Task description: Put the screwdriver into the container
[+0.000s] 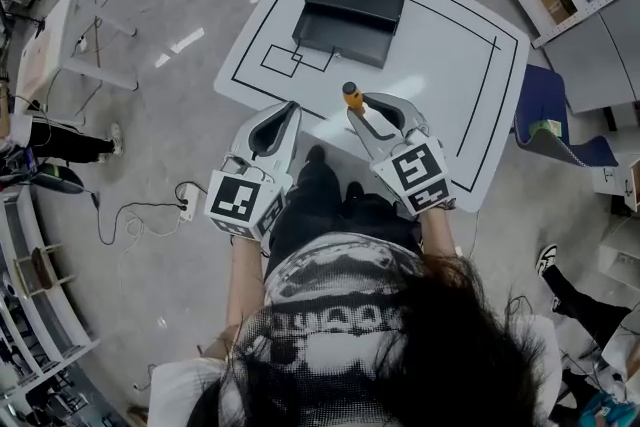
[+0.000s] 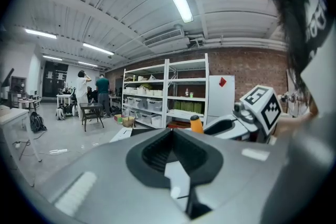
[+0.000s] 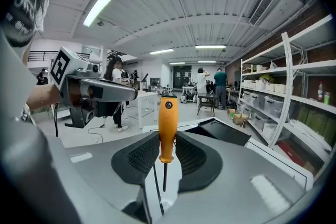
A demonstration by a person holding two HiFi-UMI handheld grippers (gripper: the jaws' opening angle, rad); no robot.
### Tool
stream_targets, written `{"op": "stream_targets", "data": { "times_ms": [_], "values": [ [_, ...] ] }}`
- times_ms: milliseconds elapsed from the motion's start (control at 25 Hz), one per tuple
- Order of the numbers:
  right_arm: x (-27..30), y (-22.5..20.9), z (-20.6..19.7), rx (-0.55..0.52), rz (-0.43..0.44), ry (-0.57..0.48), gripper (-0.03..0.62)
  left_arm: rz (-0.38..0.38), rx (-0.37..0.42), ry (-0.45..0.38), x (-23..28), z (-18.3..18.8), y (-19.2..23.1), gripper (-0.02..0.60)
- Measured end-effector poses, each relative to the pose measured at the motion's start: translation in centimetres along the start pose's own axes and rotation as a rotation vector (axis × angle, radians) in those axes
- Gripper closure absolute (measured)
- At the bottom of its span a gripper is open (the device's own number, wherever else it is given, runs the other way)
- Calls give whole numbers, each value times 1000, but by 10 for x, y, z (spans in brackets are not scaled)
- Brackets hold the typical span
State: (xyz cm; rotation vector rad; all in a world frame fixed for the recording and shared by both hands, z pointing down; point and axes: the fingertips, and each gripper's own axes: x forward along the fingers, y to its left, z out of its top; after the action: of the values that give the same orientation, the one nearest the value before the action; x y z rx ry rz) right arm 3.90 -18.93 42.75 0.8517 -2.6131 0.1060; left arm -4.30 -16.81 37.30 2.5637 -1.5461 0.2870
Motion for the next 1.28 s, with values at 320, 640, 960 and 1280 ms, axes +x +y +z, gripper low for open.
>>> {"op": "stream_targets", "data": {
  "times_ms": [320, 640, 960, 1280],
  "values": [
    [61, -26, 18, 11, -55, 48, 493, -64, 7, -2, 34, 10, 64, 581],
    [109, -57, 21, -1, -126, 121, 493, -125, 4, -2, 63, 13, 110, 581],
    [143, -98, 21, -99, -209, 230, 493, -171, -7, -8, 80, 18, 143, 581],
    [178, -137, -4, -206, -212, 383, 493, -207, -12, -19, 93, 21, 164, 581]
  ]
}}
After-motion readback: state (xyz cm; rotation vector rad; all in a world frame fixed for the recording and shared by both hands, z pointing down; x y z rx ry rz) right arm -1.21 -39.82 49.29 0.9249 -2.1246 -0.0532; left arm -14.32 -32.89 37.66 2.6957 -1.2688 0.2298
